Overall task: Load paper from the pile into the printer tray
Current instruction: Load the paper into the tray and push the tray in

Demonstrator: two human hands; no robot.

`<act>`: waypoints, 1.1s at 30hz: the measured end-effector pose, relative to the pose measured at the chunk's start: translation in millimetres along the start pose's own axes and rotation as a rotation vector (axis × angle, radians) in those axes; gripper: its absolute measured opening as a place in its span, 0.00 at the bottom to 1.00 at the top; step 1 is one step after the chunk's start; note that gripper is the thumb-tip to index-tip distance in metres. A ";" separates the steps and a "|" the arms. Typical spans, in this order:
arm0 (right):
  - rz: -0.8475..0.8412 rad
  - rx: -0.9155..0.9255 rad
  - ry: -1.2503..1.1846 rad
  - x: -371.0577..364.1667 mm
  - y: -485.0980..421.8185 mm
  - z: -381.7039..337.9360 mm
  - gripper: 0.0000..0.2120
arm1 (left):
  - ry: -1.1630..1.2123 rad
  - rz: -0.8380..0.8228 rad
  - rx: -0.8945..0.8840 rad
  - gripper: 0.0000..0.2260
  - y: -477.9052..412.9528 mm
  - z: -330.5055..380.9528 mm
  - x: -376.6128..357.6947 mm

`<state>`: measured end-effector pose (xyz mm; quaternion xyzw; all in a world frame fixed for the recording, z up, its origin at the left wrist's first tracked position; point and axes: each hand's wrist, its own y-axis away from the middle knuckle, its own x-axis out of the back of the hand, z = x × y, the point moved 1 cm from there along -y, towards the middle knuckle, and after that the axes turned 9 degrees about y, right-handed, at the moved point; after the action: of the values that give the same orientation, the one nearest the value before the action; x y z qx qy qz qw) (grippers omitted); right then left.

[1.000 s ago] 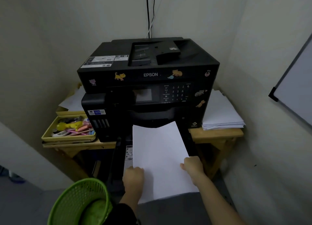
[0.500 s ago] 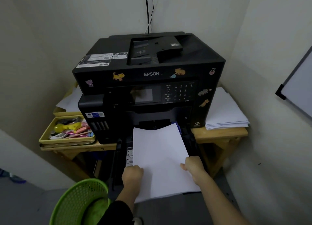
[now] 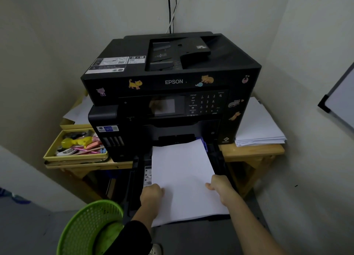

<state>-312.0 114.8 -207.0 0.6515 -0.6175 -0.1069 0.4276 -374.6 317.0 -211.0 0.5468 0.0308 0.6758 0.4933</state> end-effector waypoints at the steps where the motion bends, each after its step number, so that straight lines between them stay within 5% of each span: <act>1: -0.015 0.008 -0.021 1.1 2.7 -1.8 0.14 | 0.047 -0.006 0.003 0.18 -0.7 0.4 0.0; 15: -0.105 -0.042 0.015 -1.9 -10.3 -18.9 0.15 | -0.036 -0.038 -0.021 0.21 -13.4 16.5 15.9; 21: -0.007 -0.019 -0.122 -7.4 -18.0 -29.6 0.20 | -0.062 -0.039 -0.035 0.23 -21.8 25.4 27.0; 26: 0.117 -0.008 -0.138 -19.2 -28.8 -40.8 0.14 | 0.201 0.017 0.036 0.21 -32.3 32.9 34.6; 29: 0.173 -0.009 -0.149 -23.6 -37.0 -45.6 0.08 | 0.003 -0.021 -0.103 0.30 -37.6 33.0 37.1; 33: 0.206 -0.005 -0.113 -25.8 -44.8 -44.4 0.14 | -0.063 0.022 -0.077 0.31 -42.6 36.1 34.5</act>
<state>-255.9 151.1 -220.8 0.5765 -0.7040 -0.1006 0.4025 -316.9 345.0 -196.8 0.5488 -0.0169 0.6641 0.5075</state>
